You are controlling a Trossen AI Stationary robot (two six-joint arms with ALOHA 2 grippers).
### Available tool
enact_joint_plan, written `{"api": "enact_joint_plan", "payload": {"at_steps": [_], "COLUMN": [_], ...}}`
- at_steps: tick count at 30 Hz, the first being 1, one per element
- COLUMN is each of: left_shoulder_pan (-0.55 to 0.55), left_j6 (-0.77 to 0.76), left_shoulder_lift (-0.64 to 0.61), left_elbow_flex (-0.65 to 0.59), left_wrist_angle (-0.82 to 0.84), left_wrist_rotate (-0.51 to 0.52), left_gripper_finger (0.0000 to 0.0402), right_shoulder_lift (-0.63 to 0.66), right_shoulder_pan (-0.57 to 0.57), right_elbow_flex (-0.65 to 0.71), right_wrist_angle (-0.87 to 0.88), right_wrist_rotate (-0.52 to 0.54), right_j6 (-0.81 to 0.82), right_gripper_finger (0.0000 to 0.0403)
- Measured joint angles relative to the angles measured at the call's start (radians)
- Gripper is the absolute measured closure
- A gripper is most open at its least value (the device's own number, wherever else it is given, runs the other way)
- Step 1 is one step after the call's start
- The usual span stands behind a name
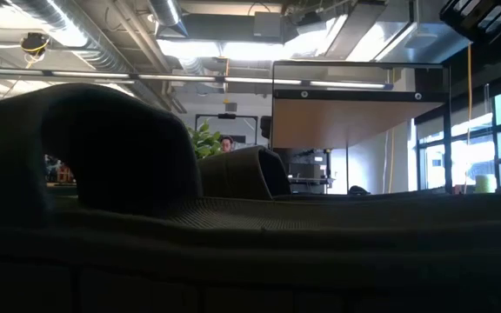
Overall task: Pick and place slides into the shelf
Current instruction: Put the black slide on the shelf
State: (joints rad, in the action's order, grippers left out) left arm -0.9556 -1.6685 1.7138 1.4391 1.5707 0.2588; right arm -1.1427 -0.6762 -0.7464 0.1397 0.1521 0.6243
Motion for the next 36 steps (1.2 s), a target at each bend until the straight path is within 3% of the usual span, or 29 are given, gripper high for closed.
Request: {"api": "enact_joint_plan", "payload": {"at_steps": [8, 17, 24, 36], "left_shoulder_pan": [0.088, 0.231, 0.375, 0.715], "left_j6": [0.178, 0.625, 1.062, 2.076], "left_shoulder_lift": [0.0, 0.0, 0.0, 0.0], "left_elbow_flex": [0.163, 0.44, 0.632, 0.674], "left_wrist_angle": [0.001, 0.001, -0.001, -0.246], "left_wrist_rotate": [0.187, 0.322, 0.54, 0.525], "left_gripper_finger": [0.0401, 0.0401, 0.0401, 0.0401], "right_shoulder_lift": [0.099, 0.181, 0.248, 0.343], "right_shoulder_pan": [0.0, 0.0, 0.009, 0.05], "right_elbow_flex": [-0.008, -0.01, -0.01, -0.01], "right_wrist_angle": [-0.002, -0.009, -0.009, -0.003], "right_wrist_rotate": [-0.018, -0.017, -0.014, -0.012], "right_j6": [0.028, 0.035, 0.219, 0.327], "right_gripper_finger": [0.0236, 0.0236, 0.0236, 0.0236]}}
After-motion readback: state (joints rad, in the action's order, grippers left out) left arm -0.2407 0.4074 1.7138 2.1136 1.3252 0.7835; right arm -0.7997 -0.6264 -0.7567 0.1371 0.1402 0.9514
